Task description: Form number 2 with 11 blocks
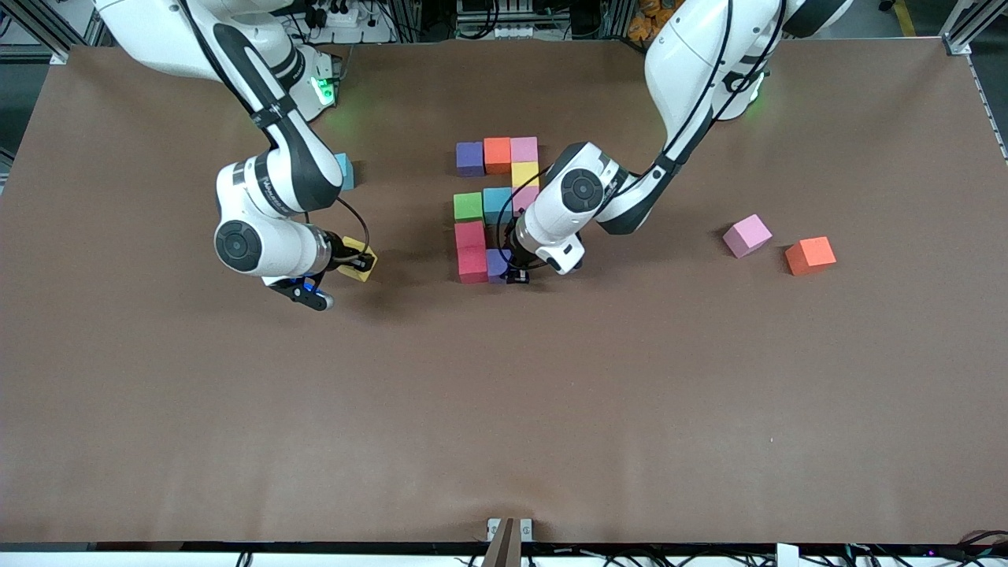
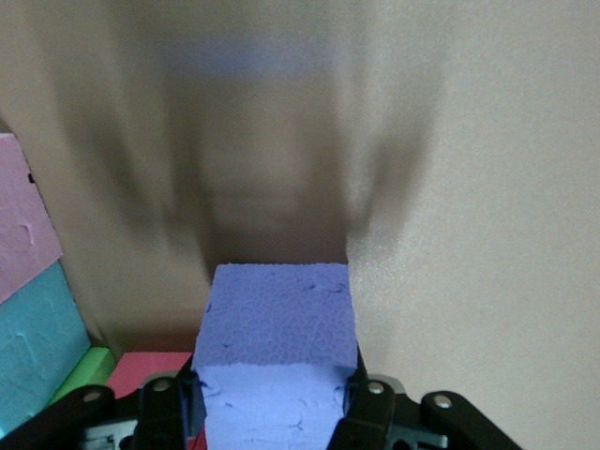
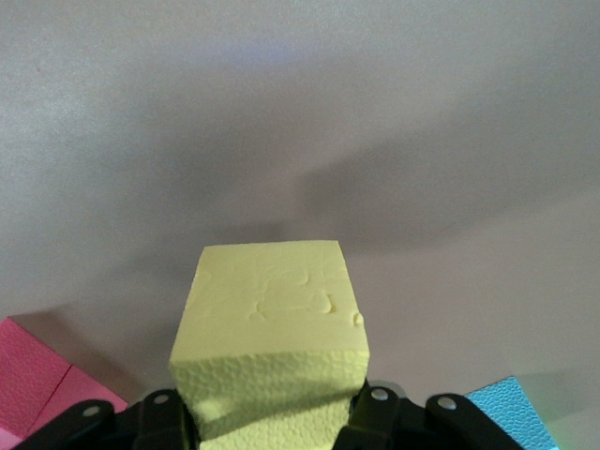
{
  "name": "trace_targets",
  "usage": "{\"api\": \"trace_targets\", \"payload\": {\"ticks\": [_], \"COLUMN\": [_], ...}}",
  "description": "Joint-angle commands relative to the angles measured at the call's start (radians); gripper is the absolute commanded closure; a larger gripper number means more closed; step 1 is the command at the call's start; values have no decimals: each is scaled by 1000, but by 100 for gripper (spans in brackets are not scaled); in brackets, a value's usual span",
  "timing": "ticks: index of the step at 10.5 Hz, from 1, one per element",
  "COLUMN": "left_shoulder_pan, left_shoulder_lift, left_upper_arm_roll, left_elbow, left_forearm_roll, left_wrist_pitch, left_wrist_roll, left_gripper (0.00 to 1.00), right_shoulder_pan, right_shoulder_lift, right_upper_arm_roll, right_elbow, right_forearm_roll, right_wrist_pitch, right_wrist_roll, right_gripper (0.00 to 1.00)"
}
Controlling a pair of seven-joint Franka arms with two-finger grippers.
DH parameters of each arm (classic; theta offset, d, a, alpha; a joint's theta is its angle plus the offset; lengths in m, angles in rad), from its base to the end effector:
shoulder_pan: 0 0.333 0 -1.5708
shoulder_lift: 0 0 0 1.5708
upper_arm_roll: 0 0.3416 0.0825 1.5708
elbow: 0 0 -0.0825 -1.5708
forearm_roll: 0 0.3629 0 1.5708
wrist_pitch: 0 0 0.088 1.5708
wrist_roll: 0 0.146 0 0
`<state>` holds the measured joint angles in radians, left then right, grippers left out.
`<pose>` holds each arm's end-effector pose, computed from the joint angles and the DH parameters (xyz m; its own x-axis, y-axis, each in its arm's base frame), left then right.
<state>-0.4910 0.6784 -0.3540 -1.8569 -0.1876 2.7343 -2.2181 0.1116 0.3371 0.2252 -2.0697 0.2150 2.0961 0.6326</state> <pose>0.4638 -0.4880 0.1933 -0.0717 0.9290 -0.3630 0.9970 0.0559 -0.0538 0.5011 0.1932 0.2552 0.8383 -0.3907 -0.3802 -0.4183 -0.9082 0.0109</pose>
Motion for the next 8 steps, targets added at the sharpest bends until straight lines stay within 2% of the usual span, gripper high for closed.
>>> {"api": "trace_targets", "payload": {"ticks": [1,4,8], "left_shoulder_pan": [-6,-3,-6], "left_shoulder_lift": [18,3,-117], "left_upper_arm_roll": [-2,-2,-3], "left_elbow": [15,13,-4], "left_forearm_roll": [-10,-7,-6], "left_wrist_pitch": [8,-2,-111], "left_wrist_roll": [34,34,35], "left_gripper": [0,0,0], "right_shoulder_pan": [-4,3,49], "right_shoulder_lift": [-12,-12,-12], "right_upper_arm_roll": [8,13,14], "right_elbow": [0,0,25], "right_forearm_roll": [15,15,17], "right_wrist_pitch": [-11,-11,-10], "right_wrist_roll": [15,35,136], "right_gripper": [100,100,100]}}
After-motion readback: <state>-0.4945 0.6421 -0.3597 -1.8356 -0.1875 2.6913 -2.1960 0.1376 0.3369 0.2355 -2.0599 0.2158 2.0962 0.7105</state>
